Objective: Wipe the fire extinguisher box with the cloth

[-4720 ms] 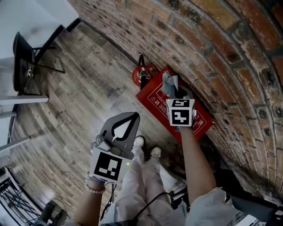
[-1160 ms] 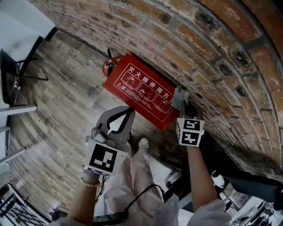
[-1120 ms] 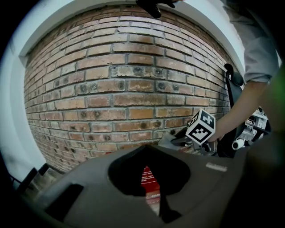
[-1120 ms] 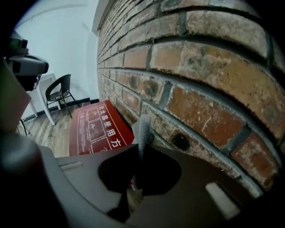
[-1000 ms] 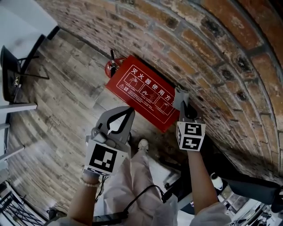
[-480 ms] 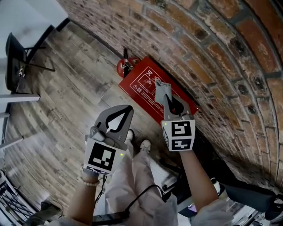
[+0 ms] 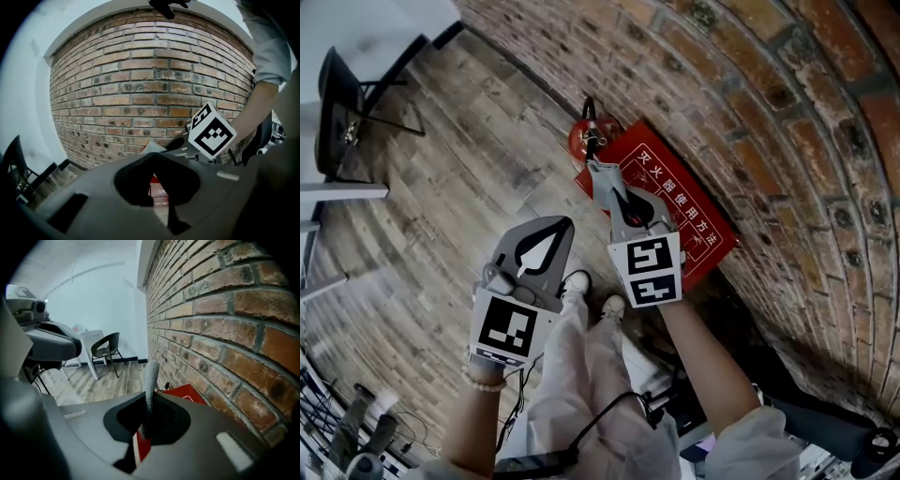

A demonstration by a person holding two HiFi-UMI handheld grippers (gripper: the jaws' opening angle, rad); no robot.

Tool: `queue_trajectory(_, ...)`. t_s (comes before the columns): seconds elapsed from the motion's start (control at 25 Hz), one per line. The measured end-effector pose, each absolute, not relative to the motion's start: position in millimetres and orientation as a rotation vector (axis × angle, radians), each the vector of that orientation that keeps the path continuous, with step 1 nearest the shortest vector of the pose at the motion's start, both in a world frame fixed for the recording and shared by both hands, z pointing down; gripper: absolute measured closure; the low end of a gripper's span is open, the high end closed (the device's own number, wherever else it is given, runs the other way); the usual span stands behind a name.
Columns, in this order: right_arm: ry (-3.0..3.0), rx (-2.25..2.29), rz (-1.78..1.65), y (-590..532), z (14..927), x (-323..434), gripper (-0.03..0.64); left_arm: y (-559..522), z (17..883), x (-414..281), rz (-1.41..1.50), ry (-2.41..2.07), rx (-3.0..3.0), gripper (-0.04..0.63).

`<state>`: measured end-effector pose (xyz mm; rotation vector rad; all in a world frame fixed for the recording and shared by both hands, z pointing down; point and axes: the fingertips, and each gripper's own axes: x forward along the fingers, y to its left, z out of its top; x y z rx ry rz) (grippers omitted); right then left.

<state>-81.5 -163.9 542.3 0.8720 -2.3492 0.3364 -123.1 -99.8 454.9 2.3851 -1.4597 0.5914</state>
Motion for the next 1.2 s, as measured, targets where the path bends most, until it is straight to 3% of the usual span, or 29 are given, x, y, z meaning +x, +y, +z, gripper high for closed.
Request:
queue_trajectory(0.36,-2.296,0.753,0.302,-163,581,-122,0.600,-102,463,-142,0.608,-1.480,2.359,0.598)
queue_trajectory(1.2,-2.150,0.779,0.321,-166,627,-105,0.600,-104,472,-142,0.617,-1.477,2.341,0.598)
